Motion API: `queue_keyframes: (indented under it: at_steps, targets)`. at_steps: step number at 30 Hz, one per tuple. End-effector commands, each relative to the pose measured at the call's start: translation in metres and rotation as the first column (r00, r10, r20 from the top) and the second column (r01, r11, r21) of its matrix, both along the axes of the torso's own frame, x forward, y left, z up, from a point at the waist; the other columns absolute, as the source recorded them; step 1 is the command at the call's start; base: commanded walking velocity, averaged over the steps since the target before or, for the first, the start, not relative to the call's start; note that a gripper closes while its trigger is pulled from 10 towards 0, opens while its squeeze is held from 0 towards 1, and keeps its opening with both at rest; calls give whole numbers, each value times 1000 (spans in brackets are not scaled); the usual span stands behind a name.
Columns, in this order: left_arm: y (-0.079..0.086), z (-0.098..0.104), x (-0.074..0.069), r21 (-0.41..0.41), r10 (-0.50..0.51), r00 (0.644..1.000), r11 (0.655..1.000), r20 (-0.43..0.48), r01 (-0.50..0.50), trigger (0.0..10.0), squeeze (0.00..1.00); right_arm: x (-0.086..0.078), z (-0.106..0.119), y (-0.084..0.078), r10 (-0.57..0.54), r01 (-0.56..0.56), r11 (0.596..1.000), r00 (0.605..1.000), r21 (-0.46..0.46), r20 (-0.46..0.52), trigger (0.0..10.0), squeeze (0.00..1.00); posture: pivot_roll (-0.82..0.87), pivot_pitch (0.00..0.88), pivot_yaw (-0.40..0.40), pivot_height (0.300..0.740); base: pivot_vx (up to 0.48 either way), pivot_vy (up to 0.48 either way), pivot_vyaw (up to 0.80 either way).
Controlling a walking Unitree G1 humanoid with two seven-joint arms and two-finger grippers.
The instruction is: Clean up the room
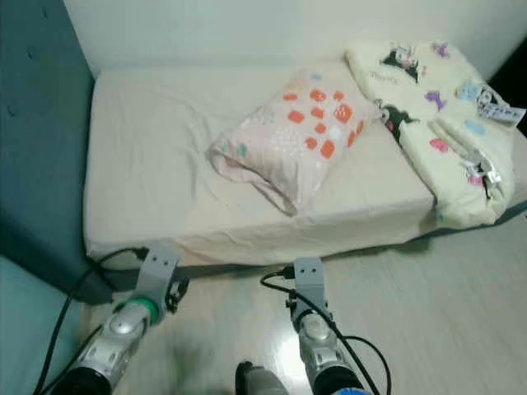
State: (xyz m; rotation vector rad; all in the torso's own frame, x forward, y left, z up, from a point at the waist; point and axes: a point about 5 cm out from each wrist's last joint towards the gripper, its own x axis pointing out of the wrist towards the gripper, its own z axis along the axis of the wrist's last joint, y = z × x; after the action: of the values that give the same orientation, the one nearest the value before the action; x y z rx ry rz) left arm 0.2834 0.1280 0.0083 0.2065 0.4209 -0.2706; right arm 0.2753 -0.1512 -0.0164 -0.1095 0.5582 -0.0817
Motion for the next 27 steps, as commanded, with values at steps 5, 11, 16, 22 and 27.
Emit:
queue_keyframes:
  at_steps: [5, 11, 16, 22, 27]
  targets:
    - [-2, -7, -7, -7, -4, 999, 1000, -32, 3, 10000, 0, -6, -5, -6, -8, 8, 1000, 1000, -12, -24, 10000, 0, -11, 126, 10, 740, 0, -452, 0]
    - [-1, -6, -5, -6, -2, 1000, 1000, -31, 2, 10000, 0, -6, -5, -6, -9, 8, 1000, 1000, -11, -19, 10000, 0, -13, 124, 11, 740, 0, -450, 0]
    - [-1, -6, -6, -6, -2, 1000, 1000, -31, 2, 10000, 0, -6, -5, -6, -8, 8, 1000, 1000, -10, -18, 10000, 0, -13, 125, 11, 740, 0, -452, 0]
    - [-2, -7, -6, -5, -5, 999, 1000, -32, 4, 10000, 0, -6, -5, -5, -5, 5, 1000, 1000, -10, -17, 10000, 0, -14, 123, 11, 740, 0, -449, 0]
    - [-2, -7, -6, -5, -7, 999, 1000, -33, 7, 10000, 0, -7, -5, -5, -4, 4, 1000, 1000, -11, -17, 10000, 0, -16, 118, 12, 740, 0, -445, 0]
